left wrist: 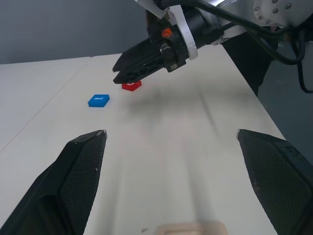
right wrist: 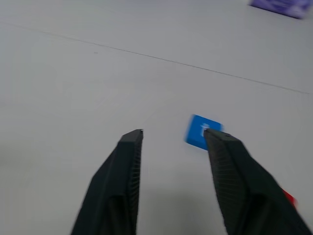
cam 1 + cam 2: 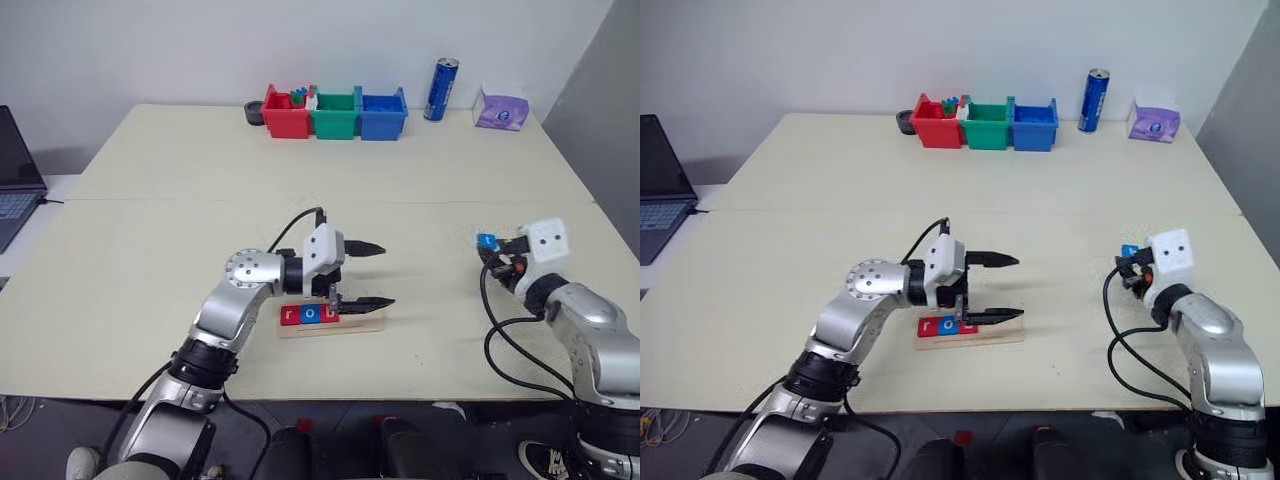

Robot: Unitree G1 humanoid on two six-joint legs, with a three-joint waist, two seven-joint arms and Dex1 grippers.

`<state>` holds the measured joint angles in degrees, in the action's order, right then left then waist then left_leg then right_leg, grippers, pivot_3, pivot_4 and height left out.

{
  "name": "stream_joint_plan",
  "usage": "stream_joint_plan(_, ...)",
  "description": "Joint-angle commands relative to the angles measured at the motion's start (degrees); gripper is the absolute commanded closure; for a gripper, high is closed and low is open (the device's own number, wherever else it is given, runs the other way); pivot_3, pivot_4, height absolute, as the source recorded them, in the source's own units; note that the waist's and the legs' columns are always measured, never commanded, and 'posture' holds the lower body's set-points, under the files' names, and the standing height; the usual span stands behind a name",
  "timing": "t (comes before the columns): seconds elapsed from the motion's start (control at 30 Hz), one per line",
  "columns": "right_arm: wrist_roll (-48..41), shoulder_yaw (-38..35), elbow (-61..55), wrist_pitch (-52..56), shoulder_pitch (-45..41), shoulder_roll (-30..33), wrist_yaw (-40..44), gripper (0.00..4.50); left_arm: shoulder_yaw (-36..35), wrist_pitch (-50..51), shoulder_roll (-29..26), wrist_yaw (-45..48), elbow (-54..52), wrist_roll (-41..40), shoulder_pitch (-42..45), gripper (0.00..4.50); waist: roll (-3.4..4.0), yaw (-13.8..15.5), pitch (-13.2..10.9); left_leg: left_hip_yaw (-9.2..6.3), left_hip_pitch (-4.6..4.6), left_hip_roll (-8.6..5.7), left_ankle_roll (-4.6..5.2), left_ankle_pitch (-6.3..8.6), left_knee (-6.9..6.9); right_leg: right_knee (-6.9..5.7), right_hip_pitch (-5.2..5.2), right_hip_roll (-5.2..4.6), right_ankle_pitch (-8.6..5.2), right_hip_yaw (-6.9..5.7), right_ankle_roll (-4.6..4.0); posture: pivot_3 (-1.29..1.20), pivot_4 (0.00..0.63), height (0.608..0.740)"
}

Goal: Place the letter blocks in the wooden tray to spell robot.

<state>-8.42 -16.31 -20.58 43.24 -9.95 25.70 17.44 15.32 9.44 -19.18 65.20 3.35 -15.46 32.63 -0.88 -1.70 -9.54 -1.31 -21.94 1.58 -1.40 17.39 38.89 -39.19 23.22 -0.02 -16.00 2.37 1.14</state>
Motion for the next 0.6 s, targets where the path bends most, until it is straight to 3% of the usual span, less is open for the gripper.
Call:
stream_joint_plan(0.03, 3.4, -3.4, -3.6, 2.4, 0.5, -2.6, -8.6, 1.07, 0.9, -2.1, 1.4, -0.6, 1.1, 1.0, 1.7, 0.0, 0.03, -0.1, 0.0, 0.0, 0.02, 0.0, 0.0, 0.0, 0.0, -0.02, 0.0, 0.01, 0.0, 0.01, 0.0, 0.0, 0.15, 0.74)
stream_joint_plan(0.13, 5.4, -5.0, -3.3, 4.6, 0.5, -5.7, -14.3, 0.02, 1.8, -3.1, 3.0, -1.4, 3.1, 2.4, 2.5, 0.0, 0.1, 0.0, 0.1, 0.0, 0.02, 0.0, 0.0, 0.0, 0.0, -0.04, 0.0, 0.02, 0.0, 0.01, 0.0, 0.0, 0.15, 0.74)
stream_joint_plan(0.6, 4.7, -6.5, 18.2, -1.3, -11.8, -11.1, -22.8, 0.02, 3.6, -7.3, 9.7, -4.5, 10.8, 6.4, 6.1, 0.0, 0.18, 0.0, 0.1, 0.06, 0.02, -0.02, 0.0, 0.0, -0.03, 0.01, 0.0, 0.03, 0.0, 0.05, 0.0, 0.0, 0.15, 0.74)
